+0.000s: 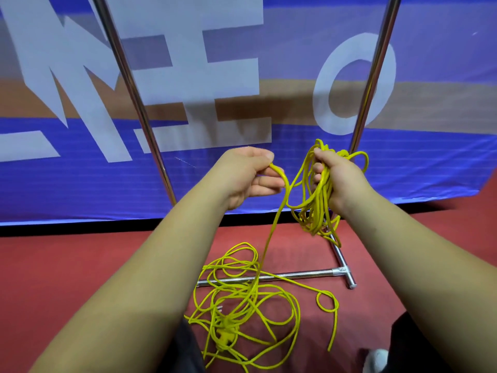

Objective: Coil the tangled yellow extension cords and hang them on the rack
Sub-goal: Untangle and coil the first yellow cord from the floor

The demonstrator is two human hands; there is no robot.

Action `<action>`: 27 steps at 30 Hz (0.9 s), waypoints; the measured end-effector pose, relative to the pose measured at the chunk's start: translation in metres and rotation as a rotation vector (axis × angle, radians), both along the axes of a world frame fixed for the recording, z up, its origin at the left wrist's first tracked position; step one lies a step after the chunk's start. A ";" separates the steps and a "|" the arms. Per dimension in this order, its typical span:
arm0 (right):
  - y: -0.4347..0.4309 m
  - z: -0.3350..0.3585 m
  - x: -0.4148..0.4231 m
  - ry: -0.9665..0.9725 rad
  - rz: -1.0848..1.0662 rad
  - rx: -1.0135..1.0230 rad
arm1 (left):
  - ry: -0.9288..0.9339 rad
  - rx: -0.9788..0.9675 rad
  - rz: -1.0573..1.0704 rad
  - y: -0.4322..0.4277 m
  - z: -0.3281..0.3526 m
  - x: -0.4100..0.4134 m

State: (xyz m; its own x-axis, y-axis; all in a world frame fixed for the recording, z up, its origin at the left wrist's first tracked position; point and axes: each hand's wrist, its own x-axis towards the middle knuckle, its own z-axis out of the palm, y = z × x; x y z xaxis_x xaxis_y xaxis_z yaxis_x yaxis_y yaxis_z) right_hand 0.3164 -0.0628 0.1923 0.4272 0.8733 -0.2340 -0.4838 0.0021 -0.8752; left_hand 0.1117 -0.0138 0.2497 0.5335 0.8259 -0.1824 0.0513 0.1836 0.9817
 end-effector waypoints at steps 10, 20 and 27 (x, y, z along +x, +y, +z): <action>0.001 -0.006 -0.012 -0.008 0.007 -0.110 | 0.511 0.092 0.113 0.030 -0.061 -0.034; -0.003 -0.006 -0.018 0.111 0.010 -0.127 | 1.150 0.639 0.043 0.039 -0.065 -0.040; 0.001 -0.007 -0.013 0.153 -0.049 -0.093 | 1.554 0.714 -0.663 0.029 -0.079 -0.044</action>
State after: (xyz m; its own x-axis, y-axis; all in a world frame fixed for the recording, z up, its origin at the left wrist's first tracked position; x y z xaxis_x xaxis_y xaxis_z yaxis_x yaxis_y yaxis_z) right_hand 0.3034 -0.0622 0.1854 0.4223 0.8238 -0.3782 -0.6123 -0.0484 -0.7892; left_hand 0.0682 0.0154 0.1709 0.4778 0.7066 -0.5220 0.7654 -0.6264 -0.1474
